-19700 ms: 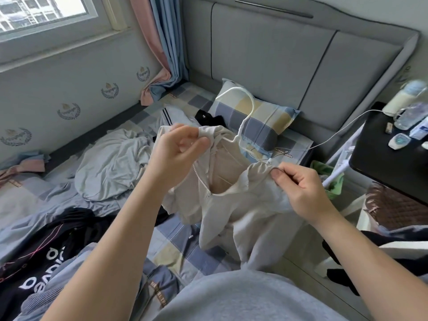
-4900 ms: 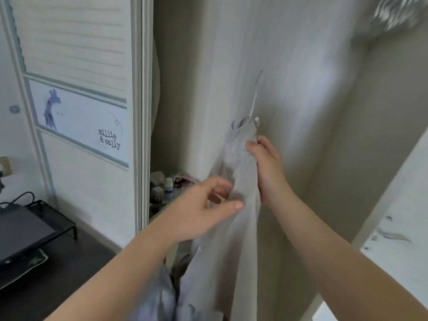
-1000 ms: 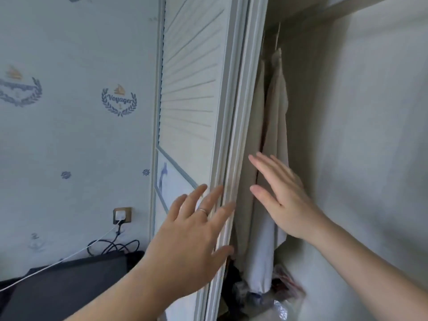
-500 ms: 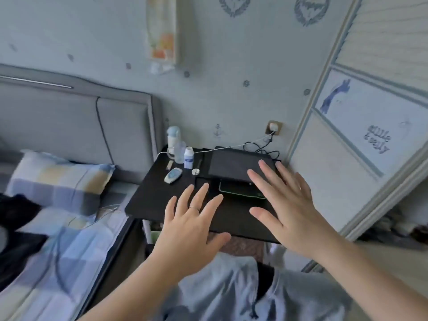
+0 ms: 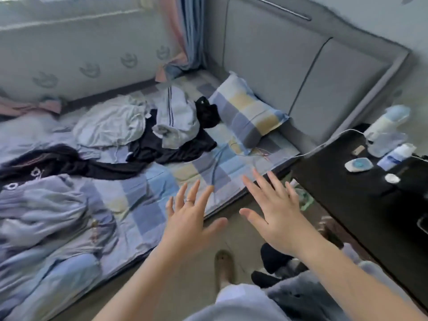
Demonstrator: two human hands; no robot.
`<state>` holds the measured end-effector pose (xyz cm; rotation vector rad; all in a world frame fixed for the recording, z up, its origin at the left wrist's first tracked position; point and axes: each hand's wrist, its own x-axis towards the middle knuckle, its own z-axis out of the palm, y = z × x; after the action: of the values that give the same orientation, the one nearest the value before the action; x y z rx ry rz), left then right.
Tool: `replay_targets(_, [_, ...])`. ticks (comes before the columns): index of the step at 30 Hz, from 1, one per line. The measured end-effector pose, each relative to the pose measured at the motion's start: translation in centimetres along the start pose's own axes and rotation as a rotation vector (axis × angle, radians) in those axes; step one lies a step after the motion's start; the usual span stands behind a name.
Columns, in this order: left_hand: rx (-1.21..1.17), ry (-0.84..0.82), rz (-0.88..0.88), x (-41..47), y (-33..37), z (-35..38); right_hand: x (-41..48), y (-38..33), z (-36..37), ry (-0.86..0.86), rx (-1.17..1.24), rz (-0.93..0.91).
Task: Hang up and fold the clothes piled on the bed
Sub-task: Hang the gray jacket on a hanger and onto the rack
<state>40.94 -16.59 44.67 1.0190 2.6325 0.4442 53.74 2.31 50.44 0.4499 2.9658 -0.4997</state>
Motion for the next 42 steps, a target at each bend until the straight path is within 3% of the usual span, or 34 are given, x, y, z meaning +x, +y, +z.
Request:
replay_targets(7, [0.000,0.034,-0.344,2.8,-8.3,-0.5,13.8,-2.1,3.1,-0.228,-0.032,-0.213])
replay_targets(21, [-0.125,0.057,-0.770,8.6,-16.6,-2.4,32.1,-6.0,8.0,-0.512,-0.056,-0.442])
replay_targets(33, [-0.286,0.103,-0.997,1.0,-31.8,-3.1,36.8,-21.8,15.8,-0.658,-0.153,-0.513])
replay_targets(42, [-0.518,-0.013,-1.132,-5.5,-49.9,-0.7,39.3,-35.9,26.3,-0.781,-0.171,-0.439])
